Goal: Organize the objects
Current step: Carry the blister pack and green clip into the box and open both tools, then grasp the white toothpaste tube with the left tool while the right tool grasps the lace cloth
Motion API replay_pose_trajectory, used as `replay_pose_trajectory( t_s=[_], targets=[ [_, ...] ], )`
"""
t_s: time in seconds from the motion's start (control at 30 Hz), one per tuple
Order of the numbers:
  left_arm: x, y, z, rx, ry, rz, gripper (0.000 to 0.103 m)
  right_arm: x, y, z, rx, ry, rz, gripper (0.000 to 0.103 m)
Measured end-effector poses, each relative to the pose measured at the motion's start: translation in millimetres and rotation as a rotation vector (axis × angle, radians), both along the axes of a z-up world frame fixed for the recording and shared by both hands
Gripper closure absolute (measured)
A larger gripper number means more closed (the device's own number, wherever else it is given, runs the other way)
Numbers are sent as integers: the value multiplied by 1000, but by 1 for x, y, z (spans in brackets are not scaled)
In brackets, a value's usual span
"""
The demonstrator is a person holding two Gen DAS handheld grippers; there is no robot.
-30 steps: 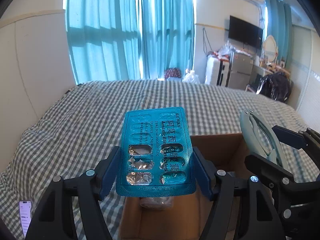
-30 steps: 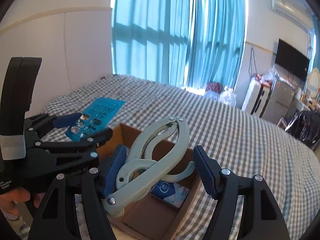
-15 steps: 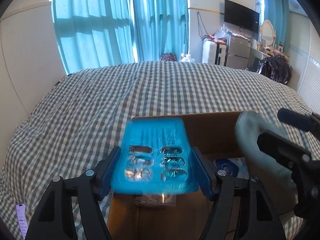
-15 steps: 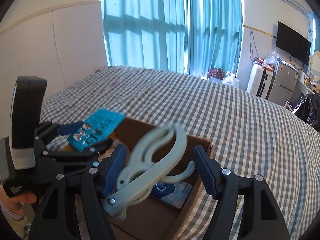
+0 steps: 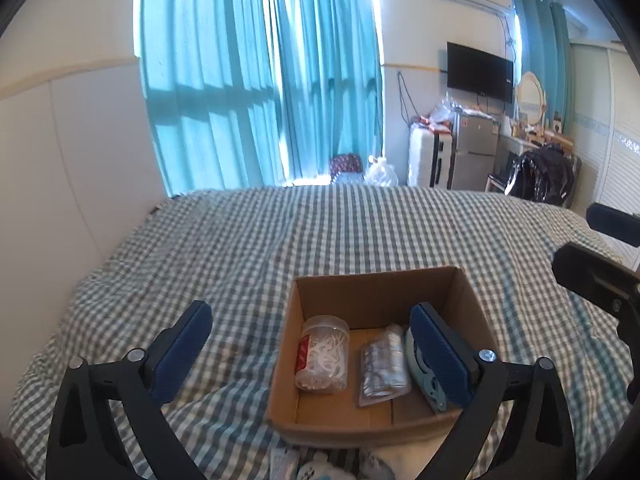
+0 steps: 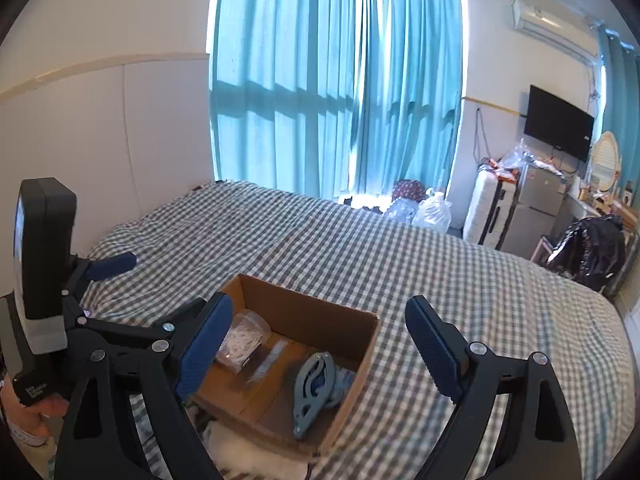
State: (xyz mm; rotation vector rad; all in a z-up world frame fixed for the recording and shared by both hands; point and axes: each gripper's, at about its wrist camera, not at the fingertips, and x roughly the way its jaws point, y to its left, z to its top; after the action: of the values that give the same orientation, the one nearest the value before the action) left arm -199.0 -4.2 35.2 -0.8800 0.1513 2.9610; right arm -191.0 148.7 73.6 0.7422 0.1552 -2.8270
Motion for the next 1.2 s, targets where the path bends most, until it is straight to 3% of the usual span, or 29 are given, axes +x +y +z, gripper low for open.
replay_pose_trajectory(
  t_s=[0.2, 0.43, 0.73, 0.93, 1.13, 1.2],
  targets=[
    [49, -10, 9, -18, 17, 9, 0, 61, -8, 1, 23, 1, 3, 14],
    [90, -24, -7, -25, -4, 37, 0, 102, -20, -24, 11, -47, -5, 14],
    [106, -45, -76, -33, -128, 126, 0, 102, -44, -82, 33, -160, 2, 14],
    [92, -54, -130, -115, -225, 161, 0, 90, -65, -148, 48, -304, 60, 14],
    [82, -68, -144, -96, -253, 169, 0, 84, -97, -187, 110, -365, 139, 14],
    [79, -72, -146, -66, -268, 170, 0, 81, -105, -196, 112, -377, 159, 21]
  ],
)
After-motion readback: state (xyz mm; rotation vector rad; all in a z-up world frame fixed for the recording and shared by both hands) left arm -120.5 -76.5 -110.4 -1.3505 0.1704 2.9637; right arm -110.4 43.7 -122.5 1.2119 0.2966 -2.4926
